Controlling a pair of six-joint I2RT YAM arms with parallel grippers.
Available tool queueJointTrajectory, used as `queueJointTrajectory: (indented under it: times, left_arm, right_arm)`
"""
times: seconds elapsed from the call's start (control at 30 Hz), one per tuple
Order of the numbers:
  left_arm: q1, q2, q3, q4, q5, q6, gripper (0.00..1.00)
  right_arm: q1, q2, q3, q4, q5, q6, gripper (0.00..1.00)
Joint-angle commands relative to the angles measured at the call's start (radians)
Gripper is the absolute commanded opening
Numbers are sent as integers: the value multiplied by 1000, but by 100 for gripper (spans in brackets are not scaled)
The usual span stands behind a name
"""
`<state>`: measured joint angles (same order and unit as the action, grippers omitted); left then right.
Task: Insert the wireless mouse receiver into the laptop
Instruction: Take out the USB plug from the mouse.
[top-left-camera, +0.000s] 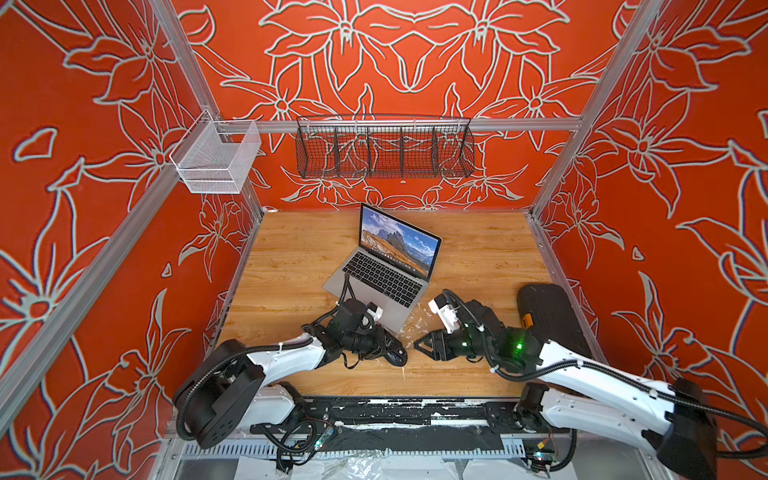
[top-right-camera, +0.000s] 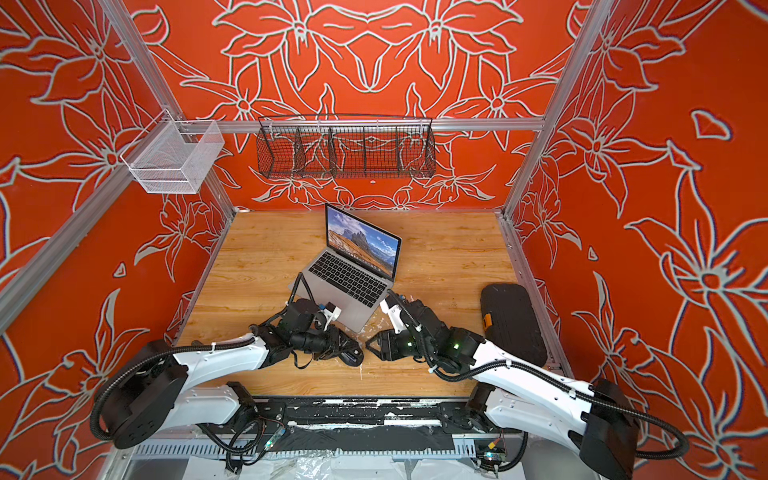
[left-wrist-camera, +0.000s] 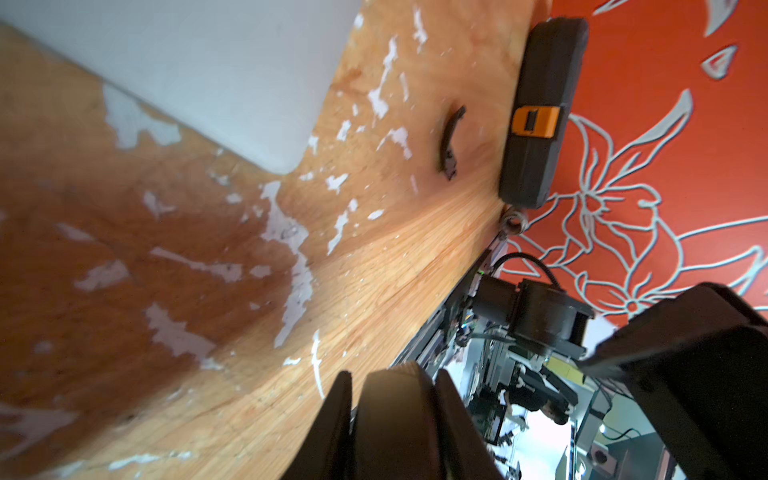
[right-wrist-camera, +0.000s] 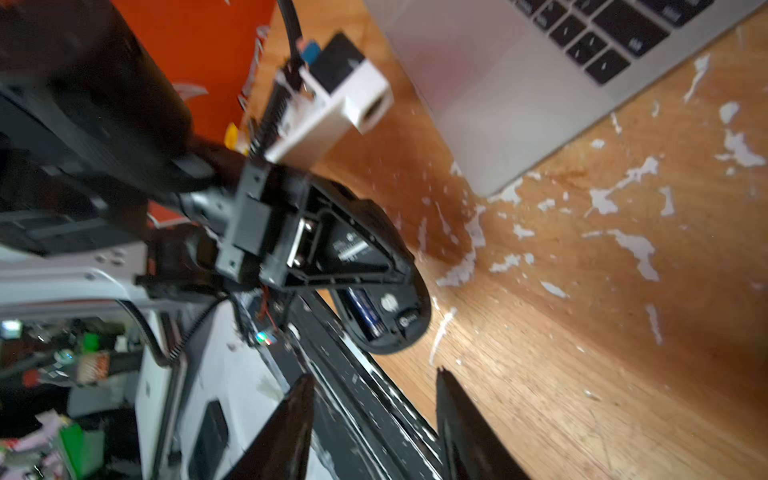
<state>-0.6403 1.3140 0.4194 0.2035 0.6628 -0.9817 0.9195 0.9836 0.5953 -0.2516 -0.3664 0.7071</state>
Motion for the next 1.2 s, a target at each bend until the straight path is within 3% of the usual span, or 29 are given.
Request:
queueJointTrajectory:
  times: [0.0,0.33,0.6,1.17]
  left_arm:
    - [7,46,14,-82,46,58,0]
    - [6,143,25,-122,35,111,0]
    - [7,163,19,-113,35,115,0]
    - [8,189,9,-85,37,97,0]
  right_arm:
    - [-2,57,12,-58,-105,-167,53]
    - [1,255,-47,211,-147,-157,55]
    - [5,396,-96,391,-189,-114,47]
    - [22,452,-104,440,-212,-102,36]
